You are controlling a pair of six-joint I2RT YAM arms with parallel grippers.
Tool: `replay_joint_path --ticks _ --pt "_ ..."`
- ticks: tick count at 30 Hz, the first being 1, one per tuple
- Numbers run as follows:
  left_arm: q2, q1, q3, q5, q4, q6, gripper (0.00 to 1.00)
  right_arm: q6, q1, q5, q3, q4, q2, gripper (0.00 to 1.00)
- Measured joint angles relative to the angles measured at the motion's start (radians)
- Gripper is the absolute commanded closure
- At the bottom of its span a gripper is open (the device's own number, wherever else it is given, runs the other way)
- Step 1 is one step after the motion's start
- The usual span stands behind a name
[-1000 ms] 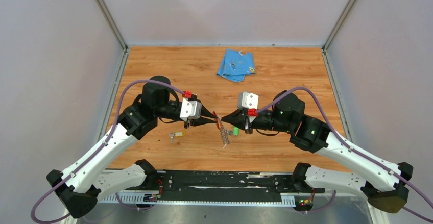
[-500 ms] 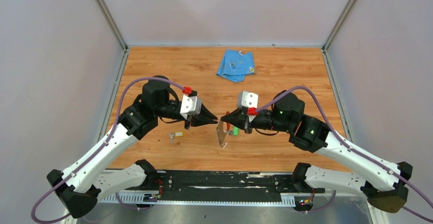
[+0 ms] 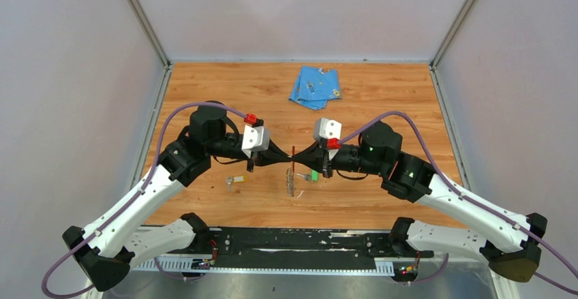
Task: Put the keys on the keyring
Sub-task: Adjust the keyring.
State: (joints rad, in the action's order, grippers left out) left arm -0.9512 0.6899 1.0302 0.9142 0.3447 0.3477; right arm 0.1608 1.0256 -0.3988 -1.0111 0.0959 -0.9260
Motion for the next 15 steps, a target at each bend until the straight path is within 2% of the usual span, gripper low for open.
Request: replay_joint_path --ticks 5,6,8,10,12,15 --pt "0.000 0.000 0.000 -0.007 0.007 0.008 1.00 -0.012 0.000 0.007 0.019 -0.023 0.009 0.99" --pt "0.000 0.000 0.000 -0.008 0.009 0.014 1.00 -0.013 0.000 0.007 0.023 -0.026 0.012 0.95" --pt "0.000 0.001 0.000 -0.010 0.011 0.024 1.00 -0.014 0.000 0.008 0.027 -0.027 0.017 0.77" --pt "0.000 0.002 0.000 -0.007 0.018 0.046 1.00 -0.021 0.000 0.013 0.030 -0.026 0.029 0.66" --pt "0.000 0.000 0.000 0.008 0.031 0.077 1.00 -0.025 0.000 0.024 0.036 -0.029 0.061 0.60" --pt "0.003 0.001 0.000 0.063 0.063 0.169 1.00 -0.024 0.000 0.040 0.049 -0.031 0.133 0.56"
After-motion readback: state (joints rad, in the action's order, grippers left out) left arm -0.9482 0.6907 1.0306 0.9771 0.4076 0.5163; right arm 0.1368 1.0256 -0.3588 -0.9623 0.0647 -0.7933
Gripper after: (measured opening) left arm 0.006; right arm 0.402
